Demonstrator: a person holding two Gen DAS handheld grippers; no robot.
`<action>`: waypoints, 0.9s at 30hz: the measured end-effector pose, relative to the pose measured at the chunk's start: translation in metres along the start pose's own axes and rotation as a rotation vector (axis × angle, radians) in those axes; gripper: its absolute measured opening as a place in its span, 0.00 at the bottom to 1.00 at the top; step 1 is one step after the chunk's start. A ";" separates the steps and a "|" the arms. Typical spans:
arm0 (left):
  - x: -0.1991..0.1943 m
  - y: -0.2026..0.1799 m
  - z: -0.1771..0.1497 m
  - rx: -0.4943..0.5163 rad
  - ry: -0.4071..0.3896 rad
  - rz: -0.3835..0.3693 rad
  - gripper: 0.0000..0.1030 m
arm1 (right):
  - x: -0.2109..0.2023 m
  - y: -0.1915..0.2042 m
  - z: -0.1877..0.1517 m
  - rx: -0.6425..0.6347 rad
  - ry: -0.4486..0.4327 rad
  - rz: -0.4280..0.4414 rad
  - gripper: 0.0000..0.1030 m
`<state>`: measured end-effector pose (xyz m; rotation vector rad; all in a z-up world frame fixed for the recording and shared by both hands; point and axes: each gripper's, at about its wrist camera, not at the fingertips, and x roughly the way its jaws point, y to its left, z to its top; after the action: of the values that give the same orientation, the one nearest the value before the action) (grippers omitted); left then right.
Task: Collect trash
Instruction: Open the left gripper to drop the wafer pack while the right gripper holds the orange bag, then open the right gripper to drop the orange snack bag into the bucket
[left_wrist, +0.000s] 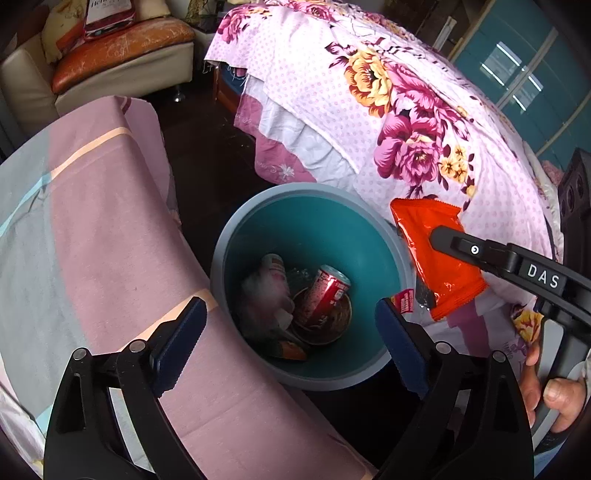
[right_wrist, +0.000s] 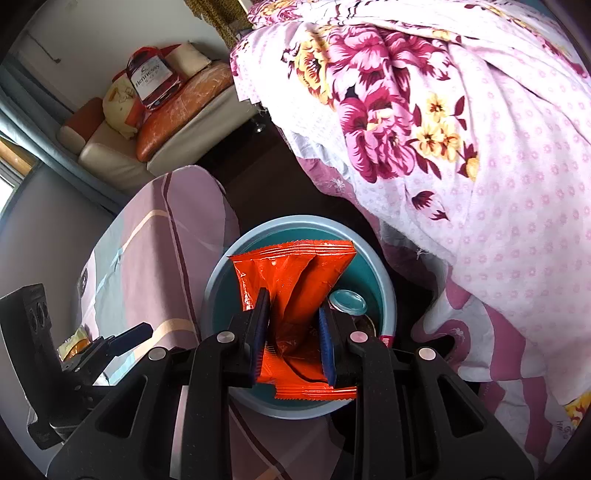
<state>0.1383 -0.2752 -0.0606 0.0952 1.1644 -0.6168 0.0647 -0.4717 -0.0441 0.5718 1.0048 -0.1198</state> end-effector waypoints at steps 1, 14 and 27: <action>0.000 0.001 -0.001 -0.002 0.002 0.000 0.90 | 0.001 0.001 0.000 -0.001 0.001 -0.001 0.23; -0.009 0.021 -0.017 -0.046 0.012 -0.031 0.90 | 0.008 0.023 -0.005 -0.036 0.023 -0.026 0.23; -0.018 0.042 -0.029 -0.088 0.013 -0.052 0.90 | 0.009 0.039 -0.007 -0.033 0.022 -0.063 0.63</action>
<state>0.1309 -0.2218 -0.0665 -0.0062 1.2080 -0.6105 0.0779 -0.4338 -0.0395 0.5122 1.0448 -0.1527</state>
